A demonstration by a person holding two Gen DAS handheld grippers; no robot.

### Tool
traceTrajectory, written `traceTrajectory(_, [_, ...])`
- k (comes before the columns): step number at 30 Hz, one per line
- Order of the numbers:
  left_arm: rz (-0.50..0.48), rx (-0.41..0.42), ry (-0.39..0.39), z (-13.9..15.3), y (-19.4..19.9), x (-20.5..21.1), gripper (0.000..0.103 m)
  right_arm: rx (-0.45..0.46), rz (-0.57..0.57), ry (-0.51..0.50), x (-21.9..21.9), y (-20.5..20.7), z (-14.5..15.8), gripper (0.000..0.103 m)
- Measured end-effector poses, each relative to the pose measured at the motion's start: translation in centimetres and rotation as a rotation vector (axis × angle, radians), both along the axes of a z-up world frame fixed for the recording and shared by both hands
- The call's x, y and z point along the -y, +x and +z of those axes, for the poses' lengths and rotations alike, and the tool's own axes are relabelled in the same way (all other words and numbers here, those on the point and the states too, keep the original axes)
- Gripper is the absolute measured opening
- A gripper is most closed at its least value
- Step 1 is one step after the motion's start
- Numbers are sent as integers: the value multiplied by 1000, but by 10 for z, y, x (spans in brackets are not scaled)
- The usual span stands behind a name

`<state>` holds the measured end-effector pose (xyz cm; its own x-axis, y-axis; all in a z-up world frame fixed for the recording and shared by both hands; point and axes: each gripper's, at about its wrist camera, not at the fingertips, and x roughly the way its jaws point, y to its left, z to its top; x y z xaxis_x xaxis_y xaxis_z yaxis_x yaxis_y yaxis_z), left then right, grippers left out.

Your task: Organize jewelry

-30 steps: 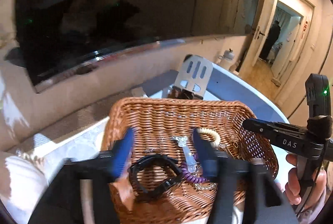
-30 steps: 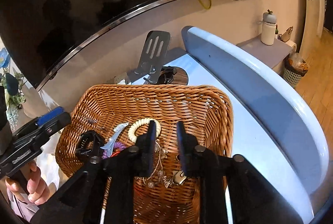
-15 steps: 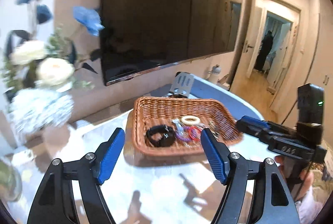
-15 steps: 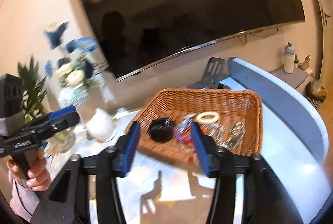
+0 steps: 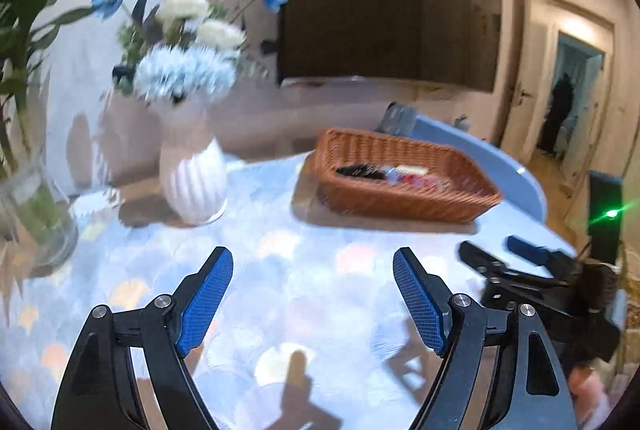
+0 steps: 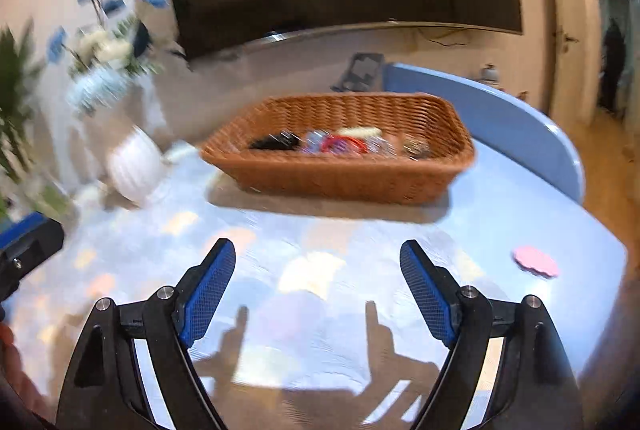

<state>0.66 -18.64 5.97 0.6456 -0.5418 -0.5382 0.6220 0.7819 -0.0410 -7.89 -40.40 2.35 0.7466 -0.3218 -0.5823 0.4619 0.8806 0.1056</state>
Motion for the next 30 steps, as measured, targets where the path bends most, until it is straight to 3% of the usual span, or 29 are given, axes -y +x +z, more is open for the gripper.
traceTrajectory(10, [-14,-41,70,-37,10,16,83,-7,-60,-55,-6,0,-1,86])
traceTrajectory(20, [-48,-47,123,-45,4,30,83,-12,-55,-61,-5,2,-1,86])
traceTrajectory(30, [-48,-57,106,-44,5,28,83,-11,-53,-60,-7,1,-1,86])
